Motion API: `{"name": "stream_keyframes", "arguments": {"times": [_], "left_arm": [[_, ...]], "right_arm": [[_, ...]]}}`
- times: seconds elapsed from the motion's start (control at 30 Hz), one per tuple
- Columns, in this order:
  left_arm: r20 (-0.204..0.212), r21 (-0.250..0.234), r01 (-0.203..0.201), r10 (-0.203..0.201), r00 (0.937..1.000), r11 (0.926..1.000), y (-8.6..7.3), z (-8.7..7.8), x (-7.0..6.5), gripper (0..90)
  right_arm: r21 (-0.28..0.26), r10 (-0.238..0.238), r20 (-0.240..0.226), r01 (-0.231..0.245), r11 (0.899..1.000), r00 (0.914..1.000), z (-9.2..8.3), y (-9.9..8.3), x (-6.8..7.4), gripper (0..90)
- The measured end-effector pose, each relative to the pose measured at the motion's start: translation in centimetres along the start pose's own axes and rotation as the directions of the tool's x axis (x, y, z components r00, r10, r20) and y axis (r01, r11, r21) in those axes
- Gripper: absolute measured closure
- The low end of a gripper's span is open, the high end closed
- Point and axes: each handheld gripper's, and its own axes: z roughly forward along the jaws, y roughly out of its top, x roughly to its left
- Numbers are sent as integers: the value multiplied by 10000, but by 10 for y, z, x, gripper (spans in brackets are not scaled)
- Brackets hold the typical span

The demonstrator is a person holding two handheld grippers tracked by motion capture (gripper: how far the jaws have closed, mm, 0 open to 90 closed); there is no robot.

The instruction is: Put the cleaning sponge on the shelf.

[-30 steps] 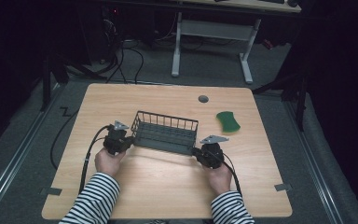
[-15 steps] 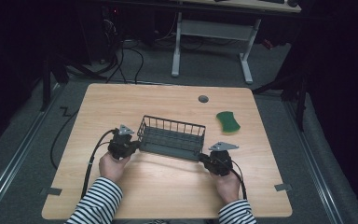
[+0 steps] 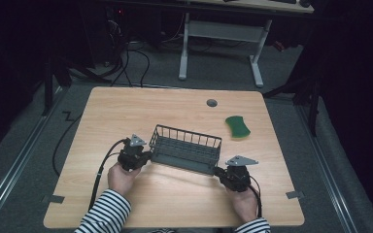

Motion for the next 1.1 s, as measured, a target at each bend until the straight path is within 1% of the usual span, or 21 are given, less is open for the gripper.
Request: {"name": "stream_keyframes", "arguments": {"times": [0.17, 0.27, 0.4, 0.47, 0.7, 0.77, 0.83, 0.87, 0.9, 0.97, 1.0, 1.03, 1.07, 1.1], "left_arm": [[78, -2, -140, 140, 9999, 9999, -1, 1, -7, 866], [66, -47, -227, 227, 9997, 9997, -2, 2, -11, 866], [132, -99, -223, 224, 9997, 9997, -4, 2, -15, 866], [147, -90, -311, 312, 9994, 9995, -4, 2, -18, 866], [228, -166, -253, 257, 9994, 9995, -6, 2, -21, 864], [261, -150, -202, 206, 9994, 9997, -6, 2, -21, 861], [285, -160, -215, 219, 9994, 9996, -6, 2, -21, 857], [272, -177, -176, 181, 9995, 9997, -7, 2, -20, 849], [241, -189, -118, 123, 9996, 9998, -7, 1, -20, 820], [208, -233, 54, -49, 9998, 9997, -9, 0, -18, 727], [206, -235, 124, -119, 9997, 9996, -10, -1, -17, 677], [206, -235, 124, -119, 9997, 9996, -10, -1, -17, 627], [199, -292, 154, -149, 9997, 9995, -13, -4, -16, 575], [198, -313, 171, -165, 9997, 9994, -14, -5, -15, 542]], "right_arm": [[-46, 81, 83, -80, 10000, 9999, -6, -6, -2, 849], [-87, -51, 240, 53, 9999, 9997, -9, -10, -1, 850], [-139, 131, 180, -128, 9998, 9998, -11, -13, -4, 848], [-155, 226, 228, -223, 9996, 9995, -13, -15, -5, 848], [-139, 214, 232, -211, 9997, 9995, -17, -19, -6, 847], [-146, 338, 195, -335, 9993, 9992, -17, -19, -6, 843], [-141, 334, 149, -332, 9994, 9993, -17, -18, -6, 822], [-157, 350, 105, -348, 9993, 9993, -17, -18, -6, 783], [-178, 361, 103, -360, 9992, 9993, -16, -18, -6, 748], [-239, 428, 32, -427, 9988, 9991, -17, -19, -7, 683], [-282, 499, 14, -499, 9984, 9988, -18, -19, -7, 635], [-282, 499, 14, -499, 9984, 9988, -18, -19, -7, 635], [-311, 558, 54, -556, 9980, 9984, -20, -19, -9, 559], [-346, 564, 77, -561, 9978, 9984, -22, -19, -9, 539]]}}
